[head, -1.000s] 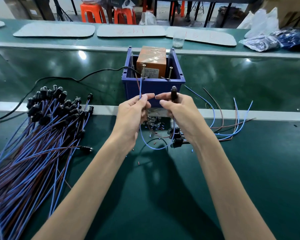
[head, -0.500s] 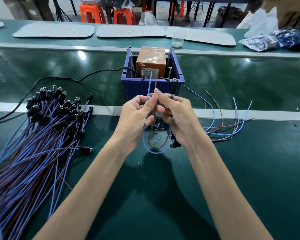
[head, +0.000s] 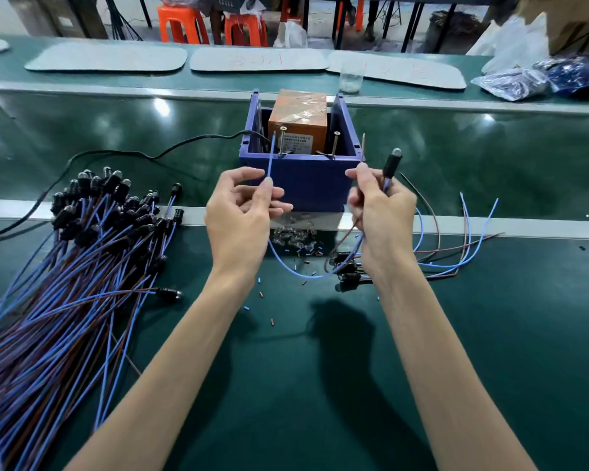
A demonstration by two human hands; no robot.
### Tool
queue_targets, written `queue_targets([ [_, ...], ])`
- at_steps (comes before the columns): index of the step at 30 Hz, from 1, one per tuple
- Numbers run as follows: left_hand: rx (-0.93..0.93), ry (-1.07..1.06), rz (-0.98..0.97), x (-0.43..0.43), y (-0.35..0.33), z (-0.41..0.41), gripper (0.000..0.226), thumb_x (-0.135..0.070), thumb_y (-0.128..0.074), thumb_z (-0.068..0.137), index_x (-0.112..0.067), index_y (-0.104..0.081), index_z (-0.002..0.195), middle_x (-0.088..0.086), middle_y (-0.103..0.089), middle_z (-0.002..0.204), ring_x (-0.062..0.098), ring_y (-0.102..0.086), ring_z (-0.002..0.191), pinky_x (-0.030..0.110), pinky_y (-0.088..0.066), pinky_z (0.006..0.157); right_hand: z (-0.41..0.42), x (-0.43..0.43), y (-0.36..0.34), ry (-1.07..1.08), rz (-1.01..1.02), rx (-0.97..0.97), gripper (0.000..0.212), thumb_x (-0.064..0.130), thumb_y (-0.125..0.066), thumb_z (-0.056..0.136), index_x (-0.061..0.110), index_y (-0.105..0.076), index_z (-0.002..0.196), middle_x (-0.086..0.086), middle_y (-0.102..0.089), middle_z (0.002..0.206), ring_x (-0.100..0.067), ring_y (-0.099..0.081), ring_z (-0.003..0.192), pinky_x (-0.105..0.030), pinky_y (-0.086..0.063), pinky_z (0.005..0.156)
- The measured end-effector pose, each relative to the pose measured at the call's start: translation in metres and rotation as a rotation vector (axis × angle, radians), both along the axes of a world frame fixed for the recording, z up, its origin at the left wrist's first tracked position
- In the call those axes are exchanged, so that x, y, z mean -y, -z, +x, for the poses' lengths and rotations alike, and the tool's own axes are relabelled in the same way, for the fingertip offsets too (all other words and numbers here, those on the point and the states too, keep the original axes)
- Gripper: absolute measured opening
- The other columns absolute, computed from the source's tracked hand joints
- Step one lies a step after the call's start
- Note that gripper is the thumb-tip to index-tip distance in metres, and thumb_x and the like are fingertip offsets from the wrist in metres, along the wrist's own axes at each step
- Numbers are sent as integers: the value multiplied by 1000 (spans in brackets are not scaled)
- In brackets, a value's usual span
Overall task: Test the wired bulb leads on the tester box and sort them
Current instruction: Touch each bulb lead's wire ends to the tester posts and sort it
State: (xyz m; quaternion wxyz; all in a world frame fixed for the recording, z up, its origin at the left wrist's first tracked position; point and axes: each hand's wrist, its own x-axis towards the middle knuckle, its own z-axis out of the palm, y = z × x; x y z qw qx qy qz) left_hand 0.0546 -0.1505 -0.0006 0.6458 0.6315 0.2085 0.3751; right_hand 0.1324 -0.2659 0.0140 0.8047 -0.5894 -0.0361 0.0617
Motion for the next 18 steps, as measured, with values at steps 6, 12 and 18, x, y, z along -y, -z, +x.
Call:
queue_targets([
  [6,-162,-97,228,-19,-1,12,9,-14,-60,92,-20,-63,86,-3,-68,68,8,-68,53,21,-53,59,19,8,0,91,-80,-15,27,0,-47,90,20,-64,87,7,-53,48,1,-41,38,-8,-30,40],
  [12,-277,-238,480,-32,-15,29,15,-20,-60,88,-16,-75,90,-1,-69,72,18,-68,69,29,-54,73,36,7,-2,101,-163,20,29,1,-49,89,19,-70,79,8,-54,49,-4,-32,41,-14,-26,41],
  [18,-347,-176,489,-55,-16,32,17,-26,-60,88,-18,-76,90,-7,-66,72,2,-55,63,16,-41,66,44,13,-5,31,-89,18,27,2,-50,93,14,-70,78,10,-56,48,-1,-29,38,-13,-24,39],
])
